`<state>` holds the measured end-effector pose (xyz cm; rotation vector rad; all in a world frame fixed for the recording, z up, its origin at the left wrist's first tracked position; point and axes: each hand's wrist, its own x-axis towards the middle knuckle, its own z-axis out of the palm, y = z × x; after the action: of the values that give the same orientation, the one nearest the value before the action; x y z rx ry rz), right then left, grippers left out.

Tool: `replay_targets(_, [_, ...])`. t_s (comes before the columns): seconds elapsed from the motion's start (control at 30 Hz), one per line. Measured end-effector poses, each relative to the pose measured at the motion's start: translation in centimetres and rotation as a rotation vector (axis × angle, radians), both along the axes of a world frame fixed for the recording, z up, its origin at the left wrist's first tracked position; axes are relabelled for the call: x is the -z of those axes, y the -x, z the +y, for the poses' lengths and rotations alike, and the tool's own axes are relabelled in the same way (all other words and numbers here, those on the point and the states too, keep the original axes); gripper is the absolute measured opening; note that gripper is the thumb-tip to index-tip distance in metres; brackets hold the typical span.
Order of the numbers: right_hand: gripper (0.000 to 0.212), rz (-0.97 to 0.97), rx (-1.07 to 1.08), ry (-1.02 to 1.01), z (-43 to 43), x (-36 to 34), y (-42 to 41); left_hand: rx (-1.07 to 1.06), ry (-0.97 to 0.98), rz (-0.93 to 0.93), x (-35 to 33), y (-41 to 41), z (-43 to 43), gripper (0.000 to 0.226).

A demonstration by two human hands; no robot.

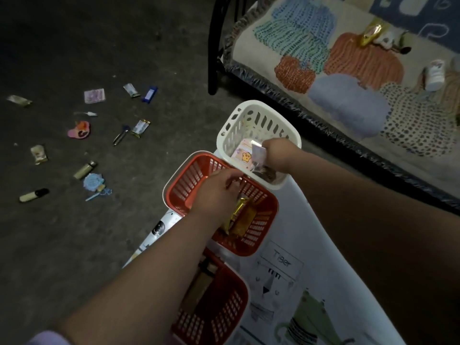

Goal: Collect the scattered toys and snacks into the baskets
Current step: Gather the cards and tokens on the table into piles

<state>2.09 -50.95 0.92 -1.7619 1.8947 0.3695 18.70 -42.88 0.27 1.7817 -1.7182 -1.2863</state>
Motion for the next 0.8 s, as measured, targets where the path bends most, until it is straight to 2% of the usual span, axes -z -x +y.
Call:
replay_targets(0.17, [0.025,-0.141,0.294,0.215,-1.7,0.9,0.6,0.012,0.040,0.001,0.3,-0.7,-1.0,0.024])
replay_targets(0.27, [0.028,-0.300,0.593,0.168,-2.0,1.6,-0.3,0.018,0.027,0.017,0.7,-1.0,-1.2,0.025])
replay_targets(0.33, [0.010,-0.449,0.767,0.126,-1.8,1.9,-0.9,0.021,0.004,0.019,0.8,-1.1,-1.3,0.025])
replay_targets(0.37, [0.007,-0.522,0.829,0.094,-1.7,2.0,-1.2,0.023,0.003,0.019,0.9,-1.1,-1.4,0.025])
replay_targets(0.43, [0.024,-0.633,0.866,0.044,-1.6,2.5,-1.4,0.023,0.016,0.017,0.8,-1.1,-1.4,0.026])
replay_targets(0.53, [0.022,-0.646,0.900,0.015,-1.2,2.7,-1.5,0.033,0.072,-0.010,1.0,-1.3,-1.4,0.024])
replay_targets(0.57, [0.022,-0.593,0.902,-0.008,-0.9,2.3,-1.6,0.037,0.085,-0.018,1.0,-1.3,-1.3,0.023])
replay_targets(0.63, [0.020,-0.335,0.670,0.022,-0.5,2.4,-1.2,0.041,0.095,-0.033,1.1,-1.3,-1.1,0.020])
replay_targets(0.67, [0.012,-0.457,0.730,0.065,-0.4,2.6,-0.8,0.038,0.097,-0.039,1.1,-1.1,-1.0,0.019])
replay_targets(0.73, [0.025,-0.700,0.881,0.177,0.4,2.8,0.1,0.035,0.097,-0.047,0.9,-0.8,-0.6,0.017])
replay_targets(0.8, [0.024,-0.911,1.027,0.241,2.0,1.6,0.4,0.039,0.111,-0.048,0.5,-0.4,-0.2,0.017])
